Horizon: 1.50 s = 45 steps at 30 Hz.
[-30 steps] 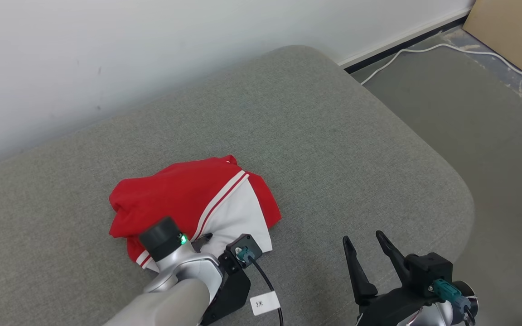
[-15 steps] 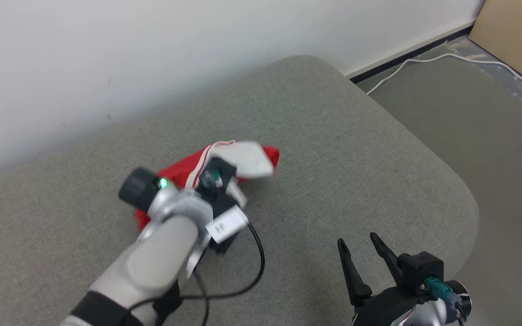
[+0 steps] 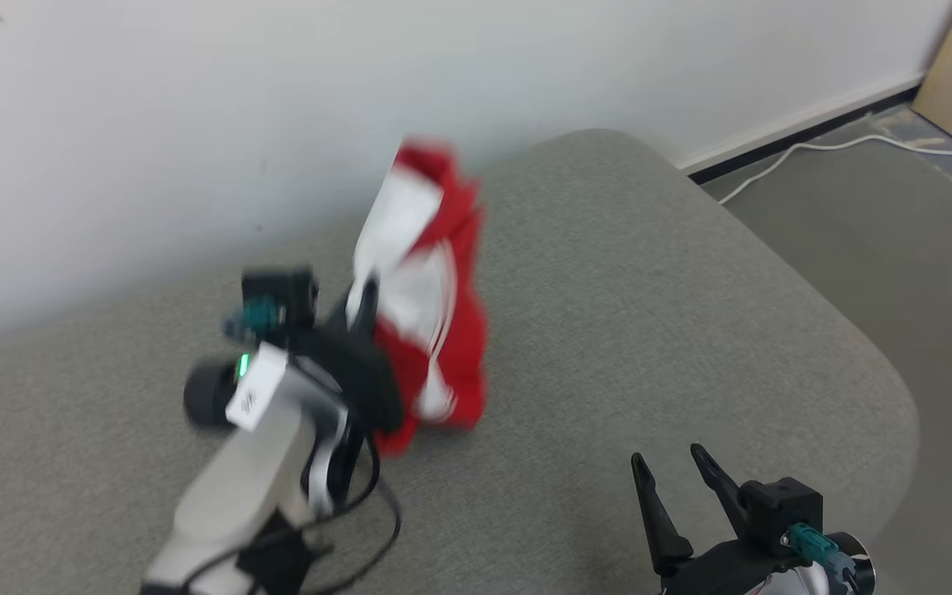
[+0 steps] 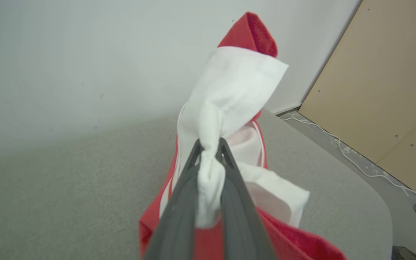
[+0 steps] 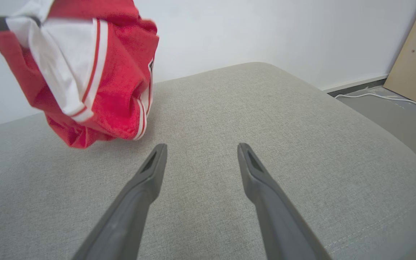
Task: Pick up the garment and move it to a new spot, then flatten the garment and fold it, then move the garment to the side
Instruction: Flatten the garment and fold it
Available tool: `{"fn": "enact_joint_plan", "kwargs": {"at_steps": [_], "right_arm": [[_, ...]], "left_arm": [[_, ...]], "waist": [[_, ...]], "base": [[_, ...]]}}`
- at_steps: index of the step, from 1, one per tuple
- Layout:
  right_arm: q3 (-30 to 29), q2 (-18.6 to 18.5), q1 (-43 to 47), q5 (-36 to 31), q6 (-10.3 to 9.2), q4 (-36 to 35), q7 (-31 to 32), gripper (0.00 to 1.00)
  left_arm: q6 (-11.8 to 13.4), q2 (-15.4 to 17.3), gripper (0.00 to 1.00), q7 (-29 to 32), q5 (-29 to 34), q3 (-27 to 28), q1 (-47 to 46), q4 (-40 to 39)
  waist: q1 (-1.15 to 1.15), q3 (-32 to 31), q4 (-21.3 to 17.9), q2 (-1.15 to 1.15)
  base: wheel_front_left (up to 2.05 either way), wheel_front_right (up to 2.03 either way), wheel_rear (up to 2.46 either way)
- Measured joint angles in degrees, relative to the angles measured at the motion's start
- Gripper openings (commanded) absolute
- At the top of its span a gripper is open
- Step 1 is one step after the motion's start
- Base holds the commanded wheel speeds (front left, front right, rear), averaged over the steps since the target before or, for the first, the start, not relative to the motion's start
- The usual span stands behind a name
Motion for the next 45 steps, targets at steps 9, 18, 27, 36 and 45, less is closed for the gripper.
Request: {"fn": "enact_joint_plan", "kwargs": {"at_steps": [9, 18, 27, 36, 45], "right_arm": [[0.3, 0.0, 0.0, 0.0, 0.0, -1.0, 0.1, 1.0], [0.2, 0.0, 0.0, 0.0, 0.0, -1.0, 0.5, 1.0], [-0.5, 0.0, 0.2, 0.0, -0.03, -0.9, 0.5, 1.0], [0.3, 0.2, 0.4, 0.0, -0.04, -0.8, 0.5, 1.0], [1.1, 0.3, 0.2, 0.0, -0.04, -0.7, 0.8, 1.0]], "left_arm": [[0.5, 0.3, 0.35, 1.0, -4.5, 4.3, 10.0, 8.5], [0.9, 3.0, 1.0, -0.7, -4.9, 6.0, 10.0, 10.6], [-1.2, 3.3, 1.0, -1.6, -2.6, 2.6, 10.4, 8.4], [-4.6, 1.7, 1.0, 0.7, -2.7, -0.5, 13.8, 5.7], [-4.6, 1.5, 1.0, 1.4, -3.1, -0.4, 14.0, 3.4]], "waist": [[0.0, -0.6, 5.0, 0.0], [0.0, -1.2, 9.2, 0.0], [0.0, -2.2, 13.0, 0.0], [0.0, -3.1, 14.9, 0.0], [0.0, -2.9, 13.4, 0.0]], "base": [[0.0, 0.0, 0.0], [0.0, 0.0, 0.0], [0.0, 0.0, 0.0], [0.0, 0.0, 0.0], [0.0, 0.0, 0.0]]}}
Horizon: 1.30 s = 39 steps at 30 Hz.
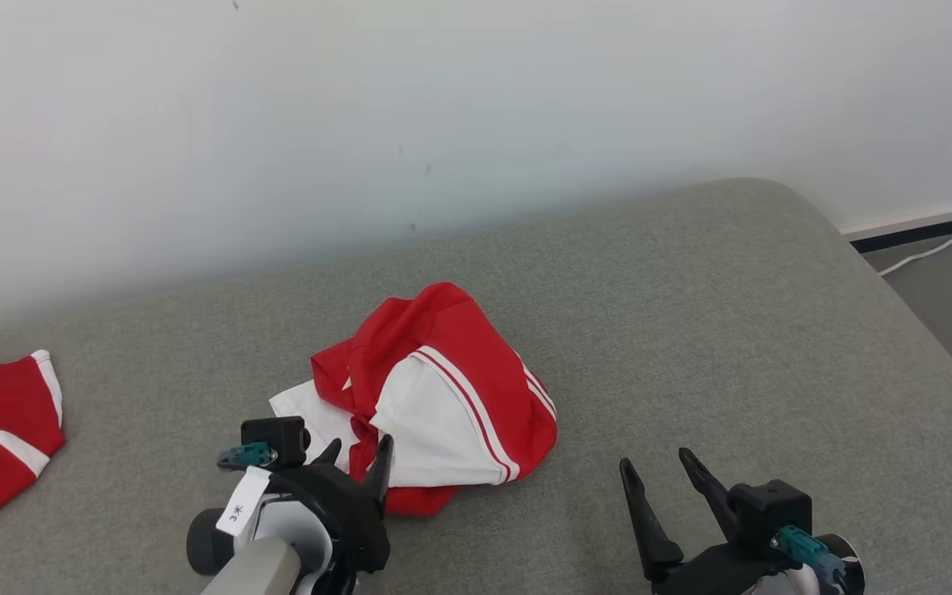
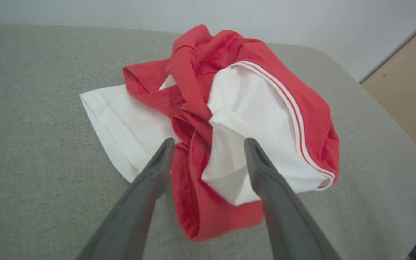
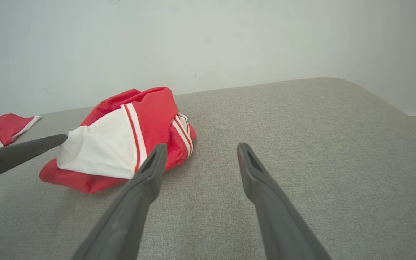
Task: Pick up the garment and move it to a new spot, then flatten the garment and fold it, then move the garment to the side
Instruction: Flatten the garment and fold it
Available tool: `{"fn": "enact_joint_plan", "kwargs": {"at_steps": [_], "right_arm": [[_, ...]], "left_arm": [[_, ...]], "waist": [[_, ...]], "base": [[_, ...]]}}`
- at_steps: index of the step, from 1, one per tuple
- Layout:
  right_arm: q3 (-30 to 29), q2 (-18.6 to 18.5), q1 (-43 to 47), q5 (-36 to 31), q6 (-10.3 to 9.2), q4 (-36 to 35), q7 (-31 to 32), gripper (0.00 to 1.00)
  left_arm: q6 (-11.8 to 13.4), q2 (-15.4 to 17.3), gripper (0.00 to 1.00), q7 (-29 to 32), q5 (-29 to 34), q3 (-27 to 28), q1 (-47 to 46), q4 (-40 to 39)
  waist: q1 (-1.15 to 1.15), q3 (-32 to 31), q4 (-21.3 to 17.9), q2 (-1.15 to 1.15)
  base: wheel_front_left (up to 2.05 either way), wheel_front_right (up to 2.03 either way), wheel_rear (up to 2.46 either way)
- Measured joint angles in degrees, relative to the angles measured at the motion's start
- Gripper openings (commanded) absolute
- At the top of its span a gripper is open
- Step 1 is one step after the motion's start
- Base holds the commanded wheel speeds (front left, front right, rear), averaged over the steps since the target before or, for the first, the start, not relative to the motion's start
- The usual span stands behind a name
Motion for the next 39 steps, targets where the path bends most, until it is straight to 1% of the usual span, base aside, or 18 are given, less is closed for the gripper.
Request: {"fn": "enact_joint_plan", "kwargs": {"at_steps": [9, 16, 20, 21, 22, 23, 24, 25, 33, 38, 39], "right_arm": [[-0.8, 0.0, 0.1, 0.0, 0.0, 0.0, 0.0, 1.0], [-0.8, 0.0, 0.1, 0.0, 0.0, 0.0, 0.0, 1.0], [-0.8, 0.0, 0.1, 0.0, 0.0, 0.0, 0.0, 1.0], [-0.8, 0.0, 0.1, 0.0, 0.0, 0.0, 0.0, 1.0], [-0.8, 0.0, 0.1, 0.0, 0.0, 0.0, 0.0, 1.0], [-0.8, 0.0, 0.1, 0.0, 0.0, 0.0, 0.0, 1.0], [-0.8, 0.0, 0.1, 0.0, 0.0, 0.0, 0.0, 1.0], [-0.8, 0.0, 0.1, 0.0, 0.0, 0.0, 0.0, 1.0], [-0.2, 0.1, 0.0, 0.0, -0.01, 0.6, 0.2, 1.0], [0.8, 0.1, -0.2, 0.0, 0.0, 1.2, 0.2, 1.0], [1.0, 0.1, -0.2, 0.0, 0.0, 1.3, 0.2, 1.0]], "left_arm": [[0.2, -0.5, 1.0, 0.3, -0.3, -0.8, 0.0, -4.0], [2.9, -0.4, 1.0, 2.0, 1.0, -1.9, 0.5, -3.2], [3.1, -0.3, 1.0, 2.6, 1.2, -1.9, 0.9, -3.2], [3.1, -0.3, 0.83, 3.0, 1.2, -1.9, 0.9, -3.3], [3.1, -0.3, 0.49, 3.0, 1.2, -2.0, 0.9, -3.3], [3.2, -0.3, 0.2, 3.1, 1.2, -2.0, 0.9, -3.4], [3.4, -0.3, 0.12, 3.3, 1.3, -2.0, 0.9, -3.5], [3.6, -0.3, 0.0, 3.5, 1.3, -2.0, 0.9, -3.5], [3.5, -0.3, 0.0, 3.7, 1.1, -2.2, 1.1, -6.1], [1.0, -0.5, 0.0, 3.4, -0.2, -2.0, -0.5, -10.8], [0.9, -0.6, 0.0, 3.4, -0.2, -2.1, -1.6, -11.8]], "waist": [[0.0, 0.1, -0.5, 0.0], [0.0, 0.2, -0.4, 0.0], [0.0, 0.3, -0.4, 0.0], [0.0, 0.4, -0.4, 0.0], [0.0, 0.4, -0.4, 0.0], [0.0, 0.4, -0.4, 0.0], [0.0, 0.4, -0.4, 0.0], [0.0, 0.4, -0.4, 0.0], [0.0, 0.2, -1.0, 0.0], [0.0, -0.1, -2.1, 0.0], [0.0, -0.2, -2.4, 0.0]], "base": [[0.0, 0.0, 0.0], [0.0, 0.0, 0.0], [0.0, 0.0, 0.0], [0.0, 0.0, 0.0], [0.0, 0.0, 0.0], [0.0, 0.0, 0.0], [0.0, 0.0, 0.0], [0.0, 0.0, 0.0], [0.0, 0.0, 0.0], [0.0, 0.0, 0.0], [0.0, 0.0, 0.0]]}}
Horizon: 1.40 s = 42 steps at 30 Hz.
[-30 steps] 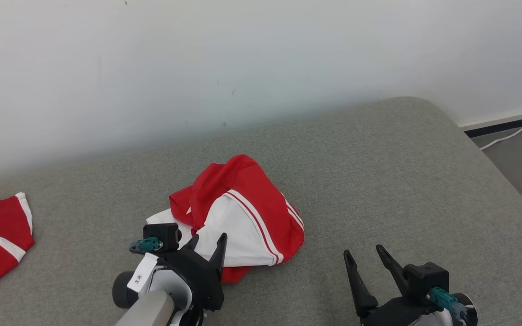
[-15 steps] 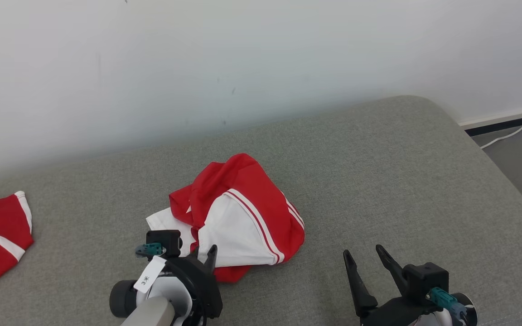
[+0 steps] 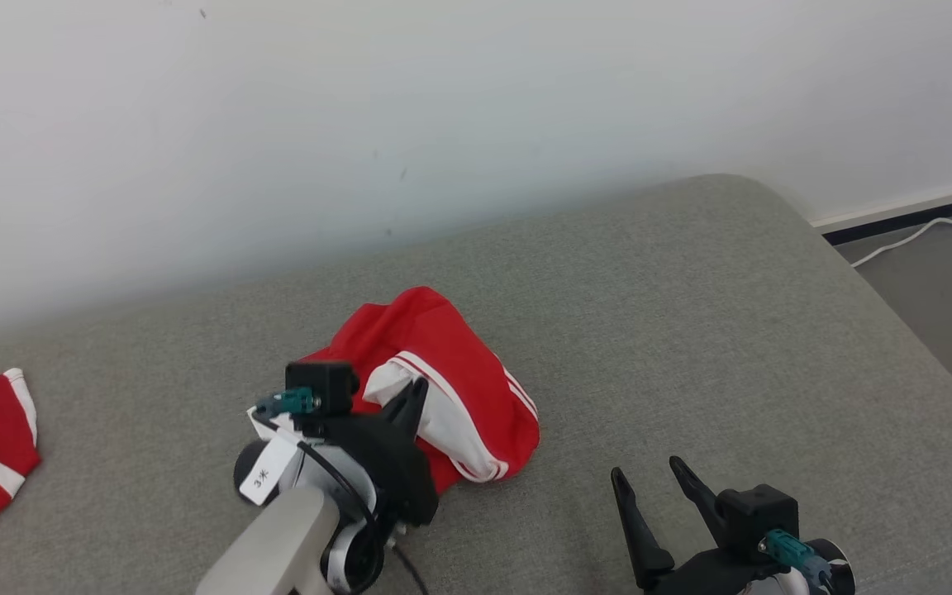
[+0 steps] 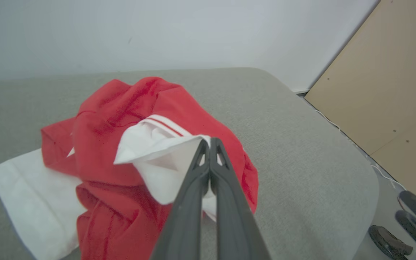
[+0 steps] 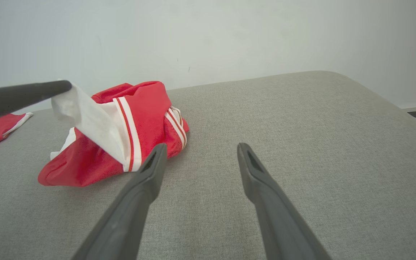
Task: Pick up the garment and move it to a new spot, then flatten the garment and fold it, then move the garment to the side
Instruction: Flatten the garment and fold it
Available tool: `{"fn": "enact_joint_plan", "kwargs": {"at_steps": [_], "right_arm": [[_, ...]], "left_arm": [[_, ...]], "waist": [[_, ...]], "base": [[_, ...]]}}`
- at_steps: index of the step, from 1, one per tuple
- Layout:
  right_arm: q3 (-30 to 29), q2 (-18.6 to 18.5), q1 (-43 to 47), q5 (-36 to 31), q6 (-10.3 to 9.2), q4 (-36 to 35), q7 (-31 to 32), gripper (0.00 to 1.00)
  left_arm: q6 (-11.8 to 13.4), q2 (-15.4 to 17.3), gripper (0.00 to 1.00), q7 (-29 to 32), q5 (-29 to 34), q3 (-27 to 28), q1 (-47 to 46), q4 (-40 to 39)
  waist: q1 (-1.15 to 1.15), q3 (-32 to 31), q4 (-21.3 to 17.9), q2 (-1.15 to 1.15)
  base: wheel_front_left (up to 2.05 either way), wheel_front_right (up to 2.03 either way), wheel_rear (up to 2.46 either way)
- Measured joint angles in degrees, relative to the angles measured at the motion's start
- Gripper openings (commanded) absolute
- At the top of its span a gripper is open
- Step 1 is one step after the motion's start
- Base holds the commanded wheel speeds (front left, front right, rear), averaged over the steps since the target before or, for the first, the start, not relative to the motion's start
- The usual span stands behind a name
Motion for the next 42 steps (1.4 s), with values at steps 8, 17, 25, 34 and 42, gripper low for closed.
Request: {"fn": "enact_joint_plan", "kwargs": {"at_steps": [8, 17, 25, 34, 42], "right_arm": [[1.4, 0.1, 0.0, 0.0, 0.0, 0.3, 0.4, 1.0], [1.5, 0.1, 2.2, 0.0, 0.0, -0.7, 0.4, 1.0], [2.4, 0.2, 0.9, 0.0, 0.0, -1.0, -0.1, 1.0], [3.3, 0.3, -0.8, 0.6, 0.0, 0.3, -0.4, 1.0], [3.7, 0.3, -2.4, 1.6, 0.0, 1.7, -0.6, 1.0]], "left_arm": [[-1.2, -0.1, 0.0, -0.2, -4.9, -6.4, -6.9, -11.1], [3.9, -0.3, 0.0, -2.9, -16.7, -15.2, -15.8, -19.5], [4.7, -0.5, 0.0, -6.5, -20.7, -16.1, -20.4, -12.5], [5.2, -0.2, 1.0, -12.8, -24.4, -11.5, -23.2, -1.2], [5.2, -0.5, 1.0, -12.4, -30.1, -17.1, -21.6, -2.9]], "waist": [[0.0, -0.4, -3.9, 0.0], [0.0, 0.2, -9.8, 0.0], [0.0, 2.8, -14.2, 0.0], [0.01, 6.6, -17.1, 0.0], [0.01, 6.4, -15.6, 0.0]], "base": [[0.0, 0.0, 0.0], [0.0, 0.0, 0.0], [0.0, 0.0, 0.0], [0.0, 0.0, 0.0], [0.0, 0.0, 0.0]]}}
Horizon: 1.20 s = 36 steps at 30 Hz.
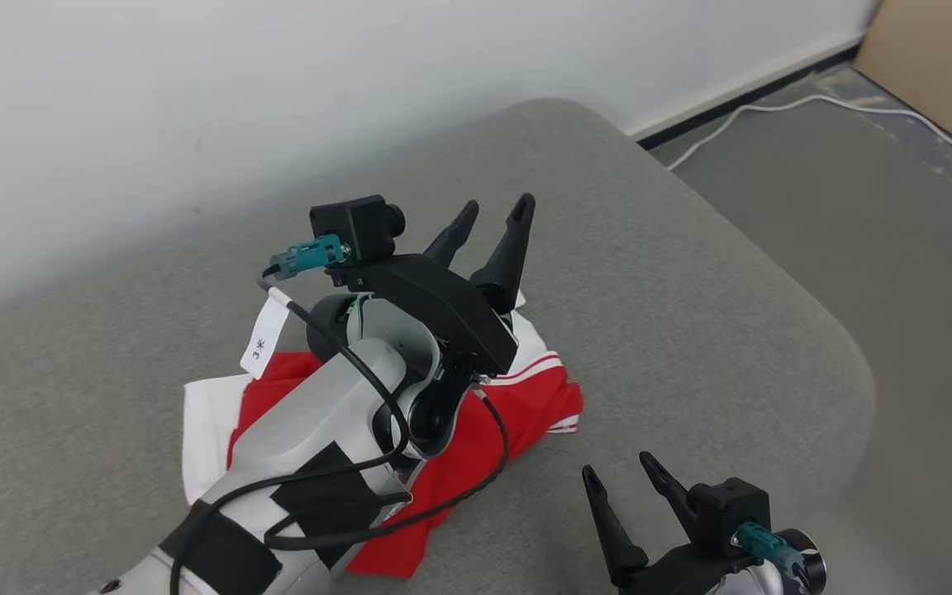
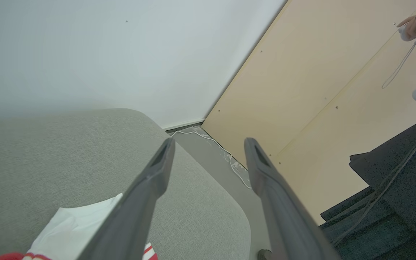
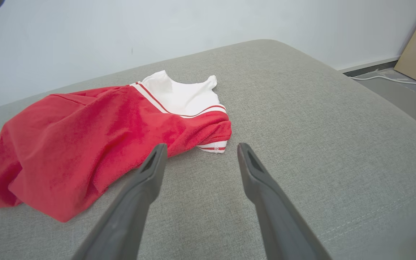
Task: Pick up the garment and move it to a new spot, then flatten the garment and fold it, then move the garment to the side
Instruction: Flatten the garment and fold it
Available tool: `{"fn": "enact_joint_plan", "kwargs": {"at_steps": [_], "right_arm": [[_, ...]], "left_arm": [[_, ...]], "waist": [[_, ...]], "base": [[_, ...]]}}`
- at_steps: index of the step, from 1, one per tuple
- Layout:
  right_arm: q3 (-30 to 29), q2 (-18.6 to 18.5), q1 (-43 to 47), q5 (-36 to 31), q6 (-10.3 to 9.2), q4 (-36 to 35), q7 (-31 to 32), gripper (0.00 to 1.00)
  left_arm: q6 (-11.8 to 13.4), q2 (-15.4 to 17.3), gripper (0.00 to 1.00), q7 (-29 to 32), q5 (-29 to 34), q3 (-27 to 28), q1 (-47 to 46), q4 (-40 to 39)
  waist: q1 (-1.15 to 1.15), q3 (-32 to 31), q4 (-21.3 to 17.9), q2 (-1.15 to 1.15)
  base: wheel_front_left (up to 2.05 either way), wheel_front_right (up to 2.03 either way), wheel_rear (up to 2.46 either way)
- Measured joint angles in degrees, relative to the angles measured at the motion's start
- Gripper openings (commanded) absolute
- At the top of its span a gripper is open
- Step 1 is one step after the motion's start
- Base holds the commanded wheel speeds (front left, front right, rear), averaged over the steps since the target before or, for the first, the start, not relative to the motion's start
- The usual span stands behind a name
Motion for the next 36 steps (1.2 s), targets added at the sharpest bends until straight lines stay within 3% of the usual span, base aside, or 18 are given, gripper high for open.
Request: {"fn": "enact_joint_plan", "kwargs": {"at_steps": [7, 13, 26, 30, 36], "right_arm": [[0.4, 0.0, -1.6, 0.5, 0.08, 1.5, 0.0, 1.0], [0.4, 0.0, -2.3, 0.7, 0.14, 2.5, 0.0, 1.0], [-1.0, -0.3, 0.8, 1.4, 0.08, 2.2, -1.1, 1.0], [-0.3, -0.2, 0.7, 1.4, 0.08, 2.0, -1.0, 1.0], [-0.3, -0.2, 0.8, 1.0, 0.07, 1.7, -1.0, 1.0]], "left_arm": [[0.0, 0.1, 1.0, 0.4, 3.1, 1.3, 0.9, 7.7], [0.0, 4.1, 1.0, 0.4, 6.1, 1.3, 4.6, 13.9], [0.0, 7.4, 1.0, 5.0, 10.5, -5.3, 9.4, 20.1], [0.0, 8.5, 1.0, 6.1, 10.8, -5.6, 11.4, 22.7], [0.0, 6.9, 1.0, 7.3, 9.8, -4.8, 12.7, 23.0]], "waist": [[0.0, -0.7, 4.2, 0.0], [0.0, -1.8, 8.3, 0.0], [0.0, -5.1, 17.0, 0.0], [-0.01, -6.1, 17.8, 0.0], [-0.01, -5.9, 16.2, 0.0]], "base": [[0.0, 0.0, 0.0], [0.0, 0.0, 0.0], [0.0, 0.0, 0.0], [0.0, 0.0, 0.0], [0.0, 0.0, 0.0]]}}
